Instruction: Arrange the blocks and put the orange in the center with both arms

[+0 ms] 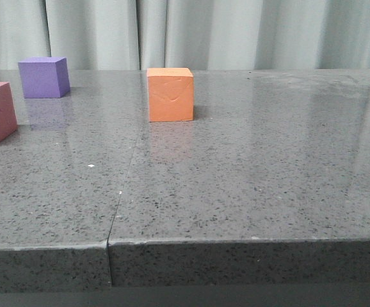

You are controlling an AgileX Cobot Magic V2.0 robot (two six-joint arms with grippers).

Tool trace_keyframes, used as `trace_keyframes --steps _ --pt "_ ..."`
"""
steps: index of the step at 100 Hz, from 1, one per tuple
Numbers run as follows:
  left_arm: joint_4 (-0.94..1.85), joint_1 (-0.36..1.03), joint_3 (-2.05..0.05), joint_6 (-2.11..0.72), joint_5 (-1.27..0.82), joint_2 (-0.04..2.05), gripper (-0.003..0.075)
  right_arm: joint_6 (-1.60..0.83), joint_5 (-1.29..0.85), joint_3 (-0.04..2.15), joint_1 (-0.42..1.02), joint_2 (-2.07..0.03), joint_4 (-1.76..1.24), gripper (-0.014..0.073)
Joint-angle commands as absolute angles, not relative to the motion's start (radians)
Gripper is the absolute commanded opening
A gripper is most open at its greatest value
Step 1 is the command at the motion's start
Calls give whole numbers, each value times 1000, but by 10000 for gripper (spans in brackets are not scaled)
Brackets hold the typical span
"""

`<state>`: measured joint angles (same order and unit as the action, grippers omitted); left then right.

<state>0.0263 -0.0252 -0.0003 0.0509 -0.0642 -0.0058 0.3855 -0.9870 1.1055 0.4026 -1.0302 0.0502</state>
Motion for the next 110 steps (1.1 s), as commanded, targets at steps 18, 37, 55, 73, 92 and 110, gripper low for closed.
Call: trace_keyframes --steps 18,37,55,73,92,110 --pt "30 -25 41 51 15 -36 -20 381 -808 936 395 -828 116 57" --pt "30 -25 41 51 17 -36 -20 381 -744 804 395 -680 130 57" --pt "30 -25 41 51 15 -36 -20 381 -697 710 395 -557 130 57" --pt "30 -25 41 51 21 -36 -20 381 -663 619 395 -432 130 57" --pt "30 -25 41 51 38 -36 -20 381 -648 550 395 -317 131 57" --pt "30 -25 41 51 39 -36 -20 381 -646 525 395 -268 141 57"
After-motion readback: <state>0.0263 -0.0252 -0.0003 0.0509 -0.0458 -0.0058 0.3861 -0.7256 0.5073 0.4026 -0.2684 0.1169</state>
